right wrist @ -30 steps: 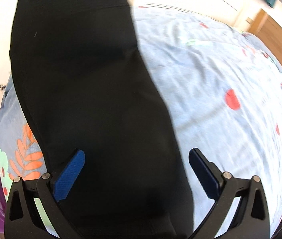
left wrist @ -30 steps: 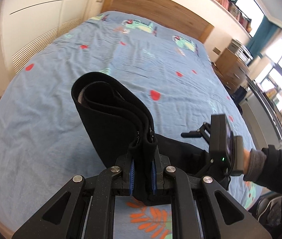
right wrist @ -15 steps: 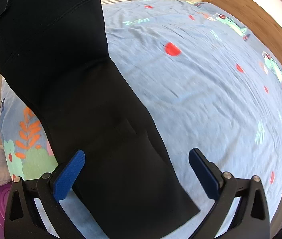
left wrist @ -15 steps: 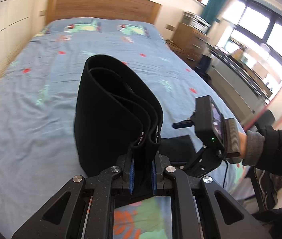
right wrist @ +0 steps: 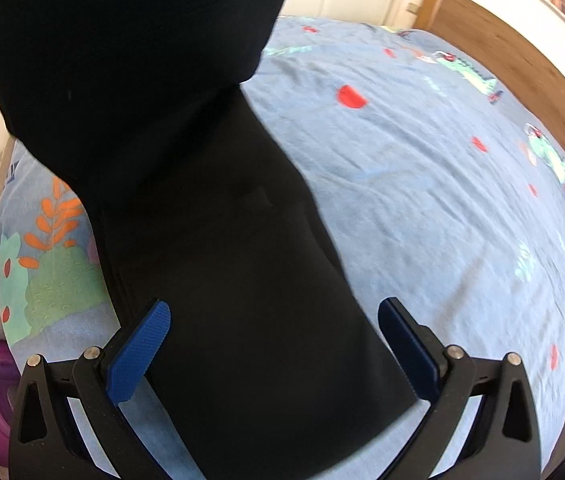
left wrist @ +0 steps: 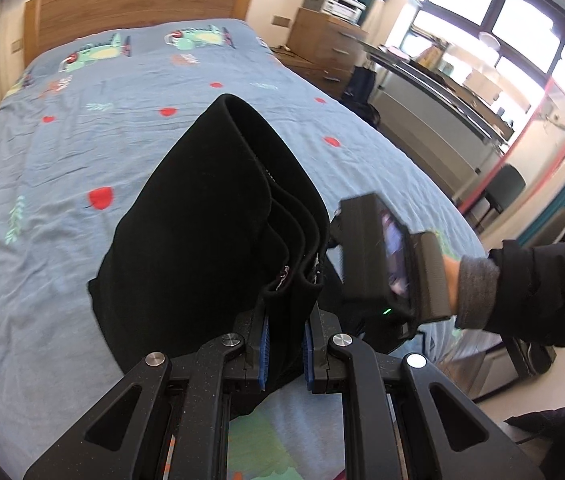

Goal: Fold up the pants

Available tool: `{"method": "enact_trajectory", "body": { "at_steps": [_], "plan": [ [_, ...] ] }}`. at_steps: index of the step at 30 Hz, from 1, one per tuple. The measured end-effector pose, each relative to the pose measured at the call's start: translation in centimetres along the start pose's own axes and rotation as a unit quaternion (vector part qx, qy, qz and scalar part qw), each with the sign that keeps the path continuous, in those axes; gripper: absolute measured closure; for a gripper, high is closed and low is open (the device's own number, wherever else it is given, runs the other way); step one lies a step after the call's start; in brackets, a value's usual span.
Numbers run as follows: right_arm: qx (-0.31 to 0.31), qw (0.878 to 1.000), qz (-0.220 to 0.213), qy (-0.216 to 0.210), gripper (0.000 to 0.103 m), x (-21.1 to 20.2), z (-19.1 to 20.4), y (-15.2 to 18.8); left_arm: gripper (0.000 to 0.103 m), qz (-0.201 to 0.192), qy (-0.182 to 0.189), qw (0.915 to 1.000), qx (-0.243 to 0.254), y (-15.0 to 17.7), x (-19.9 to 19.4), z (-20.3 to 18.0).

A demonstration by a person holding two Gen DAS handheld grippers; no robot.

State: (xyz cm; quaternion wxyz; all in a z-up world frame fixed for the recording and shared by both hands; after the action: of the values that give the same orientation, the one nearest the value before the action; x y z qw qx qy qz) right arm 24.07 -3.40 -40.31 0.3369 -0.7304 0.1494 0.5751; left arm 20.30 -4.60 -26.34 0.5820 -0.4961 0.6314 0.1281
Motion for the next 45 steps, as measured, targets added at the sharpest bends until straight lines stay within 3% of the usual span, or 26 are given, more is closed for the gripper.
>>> {"method": "enact_trajectory", "body": {
  "at_steps": [7,17,26,37,41,45],
  "plan": [
    [0.081,0.996,0.011,0.025,0.000,-3.6,-4.0,6.1,0.093,0.042,0.011,0.9975,0.056,-0.8,4.8,-3.8],
    [0.169,0.982,0.064,0.052,0.000,-4.3,-6.6,13.2,0.093,0.153,-0.065,0.9817,0.092,1.1,14.3,-6.4],
    [0.208,0.973,0.080,0.054,0.000,-5.5,-6.2,15.7,0.093,0.198,-0.081,0.9736,0.080,2.1,18.8,-6.2],
    [0.224,0.969,0.090,0.050,0.000,-6.3,-5.8,17.3,0.091,0.222,-0.093,0.9682,0.068,2.0,21.5,-6.9],
    [0.236,0.966,0.094,0.047,0.000,-6.5,-5.9,17.8,0.088,0.233,-0.095,0.9647,0.078,2.0,22.7,-7.1],
    [0.238,0.965,0.095,0.048,0.000,-7.0,-5.9,17.9,0.072,0.238,-0.077,0.9663,0.062,1.6,22.4,-7.5]
  ]
}}
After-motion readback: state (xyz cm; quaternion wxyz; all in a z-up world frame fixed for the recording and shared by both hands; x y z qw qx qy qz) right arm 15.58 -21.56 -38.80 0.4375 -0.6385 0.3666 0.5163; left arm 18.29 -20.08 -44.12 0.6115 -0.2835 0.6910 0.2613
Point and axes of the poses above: each gripper's, at about its wrist camera, not at the fingertips, and x roughly the way its jaws point, z to its left, y to its underside, the point moved 9 cm from there along x, roughly the way its jaws point, and after that the axes turned 12 degrees about z, right-handed, at the moved point
